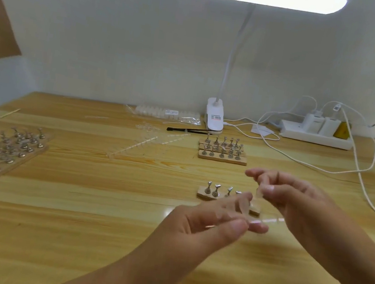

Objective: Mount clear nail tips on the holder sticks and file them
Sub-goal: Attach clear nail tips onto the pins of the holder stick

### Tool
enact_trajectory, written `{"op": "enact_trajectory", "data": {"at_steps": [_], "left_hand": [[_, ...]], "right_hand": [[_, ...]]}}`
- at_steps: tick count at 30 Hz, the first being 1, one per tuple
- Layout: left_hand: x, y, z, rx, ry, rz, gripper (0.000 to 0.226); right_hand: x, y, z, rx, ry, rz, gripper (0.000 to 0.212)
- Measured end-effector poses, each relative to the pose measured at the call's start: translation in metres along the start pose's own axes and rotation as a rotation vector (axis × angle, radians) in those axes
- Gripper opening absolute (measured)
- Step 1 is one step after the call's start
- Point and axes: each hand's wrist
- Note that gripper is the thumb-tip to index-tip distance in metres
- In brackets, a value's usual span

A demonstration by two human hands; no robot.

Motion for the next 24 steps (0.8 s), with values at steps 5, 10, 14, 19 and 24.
{"op": "enact_trajectory", "data": {"at_steps": [5, 10, 14, 19, 24], "left_hand": [[0.004, 0.003, 0.000, -0.481, 0.158, -0.056, 0.024], [0.008, 0.010, -0.002, -0.840, 0.315, -0.083, 0.027], [0.010, 0.013, -0.006, -0.946, 0.369, -0.084, 0.024], [0.011, 0.015, -0.006, -0.935, 0.406, -0.072, 0.024], [0.012, 0.015, -0.005, -0.928, 0.423, -0.069, 0.019]], "right_hand": [[0.000, -0.001, 0.011, -0.328, 0.062, -0.041, 0.024], [0.000, -0.001, 0.023, -0.705, 0.442, -0.033, 0.018], [0.002, 0.002, 0.025, -0.845, 0.584, -0.028, 0.015], [0.003, 0.007, 0.026, -0.811, 0.538, -0.044, 0.018], [0.004, 0.007, 0.025, -0.745, 0.501, -0.050, 0.021]]}}
Point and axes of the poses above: each hand's wrist, its own x-axis towards the middle knuckle, its own y-axis out of the back of the hand, z = x × y, and after that the axes turned 9 degrees about y, right-handed
